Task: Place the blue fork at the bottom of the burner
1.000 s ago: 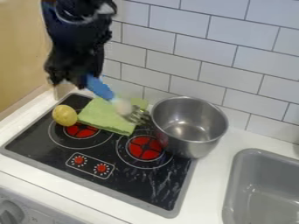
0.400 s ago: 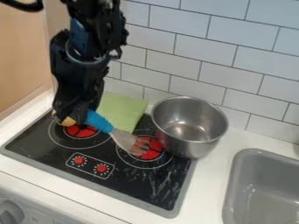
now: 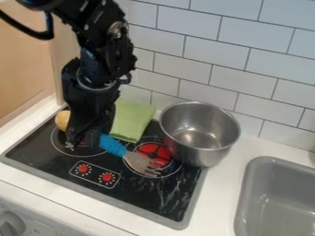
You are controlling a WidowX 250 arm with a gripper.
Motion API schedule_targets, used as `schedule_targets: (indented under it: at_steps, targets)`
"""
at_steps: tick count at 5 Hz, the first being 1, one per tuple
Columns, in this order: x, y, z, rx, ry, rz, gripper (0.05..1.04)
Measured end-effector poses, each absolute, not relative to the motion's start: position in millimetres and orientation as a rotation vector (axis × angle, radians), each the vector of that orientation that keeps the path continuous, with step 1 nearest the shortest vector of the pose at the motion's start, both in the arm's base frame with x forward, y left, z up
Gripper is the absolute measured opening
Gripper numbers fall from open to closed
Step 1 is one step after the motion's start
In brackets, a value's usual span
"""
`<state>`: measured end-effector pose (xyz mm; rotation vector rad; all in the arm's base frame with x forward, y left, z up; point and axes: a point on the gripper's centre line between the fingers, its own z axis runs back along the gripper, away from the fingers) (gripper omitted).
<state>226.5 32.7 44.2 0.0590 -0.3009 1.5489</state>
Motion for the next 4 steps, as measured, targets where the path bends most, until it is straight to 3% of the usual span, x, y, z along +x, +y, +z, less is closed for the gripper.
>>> schedule_targets:
  at_steps: [4]
  targets:
    - [228,38,10,0.032,-0.194,1.549,0.31]
